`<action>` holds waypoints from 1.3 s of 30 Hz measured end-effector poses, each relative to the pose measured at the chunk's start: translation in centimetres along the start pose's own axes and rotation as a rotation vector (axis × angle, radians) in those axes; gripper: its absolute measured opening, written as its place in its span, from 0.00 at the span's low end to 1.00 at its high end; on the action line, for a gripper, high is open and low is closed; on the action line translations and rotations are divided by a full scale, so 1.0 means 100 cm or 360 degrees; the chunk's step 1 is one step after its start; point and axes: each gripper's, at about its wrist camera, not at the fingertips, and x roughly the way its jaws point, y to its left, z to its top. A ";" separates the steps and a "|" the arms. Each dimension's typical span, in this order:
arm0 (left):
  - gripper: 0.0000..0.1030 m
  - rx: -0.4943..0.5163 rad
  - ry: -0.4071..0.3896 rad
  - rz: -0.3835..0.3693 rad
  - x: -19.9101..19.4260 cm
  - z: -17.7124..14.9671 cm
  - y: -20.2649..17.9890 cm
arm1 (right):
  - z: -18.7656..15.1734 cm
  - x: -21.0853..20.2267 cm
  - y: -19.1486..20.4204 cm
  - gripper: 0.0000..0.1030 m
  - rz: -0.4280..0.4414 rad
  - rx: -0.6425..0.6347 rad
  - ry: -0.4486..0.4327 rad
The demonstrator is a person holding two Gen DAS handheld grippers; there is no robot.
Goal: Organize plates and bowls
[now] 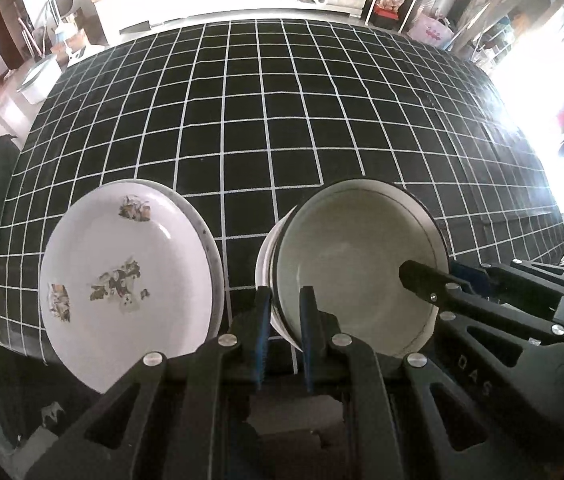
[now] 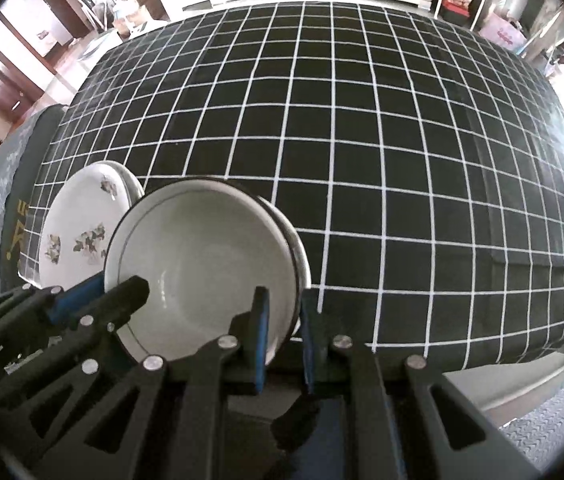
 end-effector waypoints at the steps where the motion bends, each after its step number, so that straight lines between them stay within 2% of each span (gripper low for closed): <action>1: 0.11 0.0000 0.0001 0.0000 0.001 0.000 0.000 | -0.001 0.001 -0.001 0.18 0.0001 0.0000 0.0003; 8: 0.11 0.0013 -0.0005 -0.0004 0.012 0.001 0.006 | 0.000 0.000 -0.005 0.18 -0.0016 -0.0017 0.0002; 19: 0.11 0.0006 -0.0010 -0.0018 0.006 -0.004 0.002 | -0.002 0.001 0.002 0.20 -0.0081 -0.0062 0.0002; 24: 0.11 0.0000 -0.0040 -0.0055 0.000 -0.003 0.007 | 0.000 -0.001 -0.005 0.21 -0.0021 -0.0034 0.0008; 26: 0.11 -0.0001 -0.0054 -0.0059 -0.005 -0.001 0.008 | 0.000 -0.003 -0.009 0.24 -0.0012 -0.0027 0.0008; 31: 0.13 -0.0025 -0.0092 -0.0120 -0.013 -0.004 0.015 | -0.006 -0.015 -0.020 0.51 0.0044 0.0051 -0.0029; 33: 0.17 -0.0054 -0.0097 -0.0170 -0.014 -0.007 0.020 | -0.009 -0.020 -0.029 0.55 0.0117 0.0130 -0.0052; 35: 0.19 -0.0078 -0.0094 -0.0221 -0.014 -0.010 0.025 | -0.013 -0.025 -0.035 0.56 0.0177 0.0189 -0.0071; 37: 0.24 -0.0111 -0.0080 -0.0265 -0.011 -0.014 0.030 | -0.016 -0.027 -0.042 0.57 0.0242 0.0251 -0.0082; 39: 0.25 -0.0139 -0.0061 -0.0295 -0.007 -0.017 0.036 | -0.018 -0.028 -0.047 0.58 0.0299 0.0308 -0.0092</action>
